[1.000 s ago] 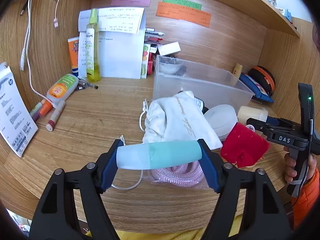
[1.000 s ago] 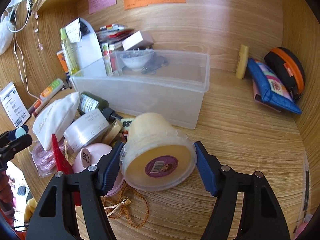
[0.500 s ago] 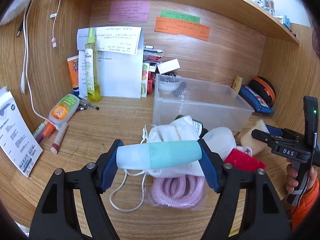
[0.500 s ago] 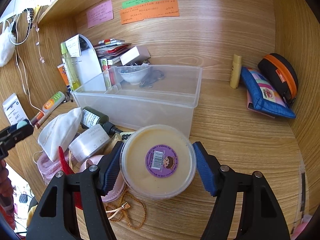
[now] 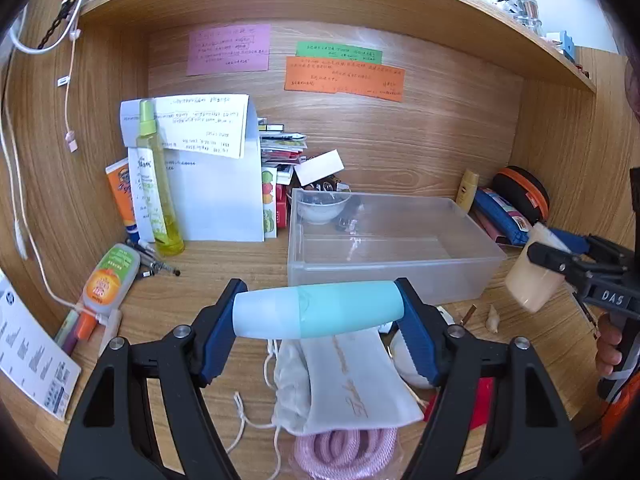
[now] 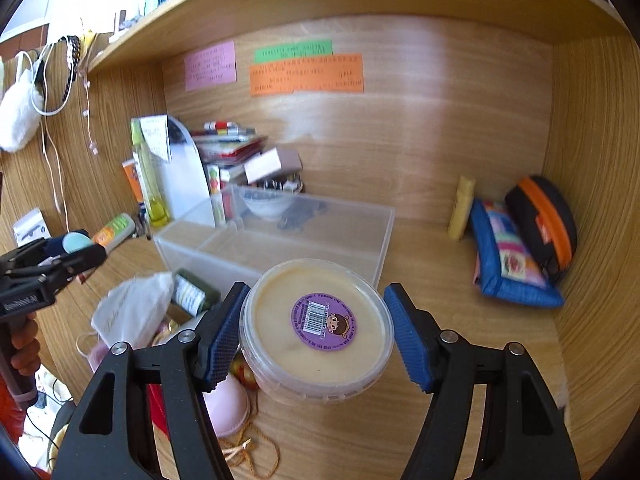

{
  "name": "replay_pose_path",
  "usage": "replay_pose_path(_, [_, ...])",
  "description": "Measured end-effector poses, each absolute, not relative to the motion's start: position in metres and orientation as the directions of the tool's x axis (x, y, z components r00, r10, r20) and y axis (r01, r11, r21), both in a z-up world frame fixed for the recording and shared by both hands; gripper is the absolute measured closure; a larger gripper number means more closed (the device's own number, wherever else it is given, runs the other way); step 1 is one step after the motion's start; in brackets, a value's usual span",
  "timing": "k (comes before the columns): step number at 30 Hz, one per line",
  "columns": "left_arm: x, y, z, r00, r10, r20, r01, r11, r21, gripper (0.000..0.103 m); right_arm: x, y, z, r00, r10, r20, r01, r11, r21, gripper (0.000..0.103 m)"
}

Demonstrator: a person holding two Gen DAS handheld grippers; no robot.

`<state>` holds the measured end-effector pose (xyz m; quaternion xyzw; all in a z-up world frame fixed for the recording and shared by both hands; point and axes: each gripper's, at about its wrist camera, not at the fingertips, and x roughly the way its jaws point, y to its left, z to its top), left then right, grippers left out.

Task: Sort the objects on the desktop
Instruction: 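Carry the tube and the cream tub over the clear plastic bin with both tools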

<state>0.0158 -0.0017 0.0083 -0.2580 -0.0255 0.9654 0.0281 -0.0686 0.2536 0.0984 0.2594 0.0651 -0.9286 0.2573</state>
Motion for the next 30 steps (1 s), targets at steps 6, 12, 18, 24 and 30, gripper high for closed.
replay_pose_path(6, [-0.006,0.001,0.019,-0.870,0.068,-0.488,-0.054,-0.998,-0.043,0.030,-0.088,0.248,0.119,-0.742,-0.471,-0.478,0.522,-0.853,0.030,0.038])
replay_pose_path(12, [-0.039,0.003,0.032,-0.873,0.085,-0.480,-0.069,-0.996,-0.052,0.030,-0.119,0.226,0.130,-0.734,-0.485,-0.476,0.543,-0.839,0.019,0.038])
replay_pose_path(18, [-0.079,0.000,0.041,-0.858,0.130,-0.497,-0.103,-0.991,-0.082,0.030,-0.147,0.205,0.129,-0.715,-0.497,-0.491,0.555,-0.831,0.034,0.038])
replay_pose_path(24, [-0.118,0.010,0.030,-0.822,0.168,-0.544,-0.136,-0.986,-0.099,0.030,-0.162,0.194,0.113,-0.692,-0.495,-0.526,0.552,-0.832,0.057,0.038])
replay_pose_path(30, [-0.140,0.028,0.003,-0.786,0.189,-0.589,-0.177,-0.981,-0.079,0.030,-0.171,0.194,0.096,-0.690,-0.462,-0.557,0.533,-0.845,0.042,0.038])
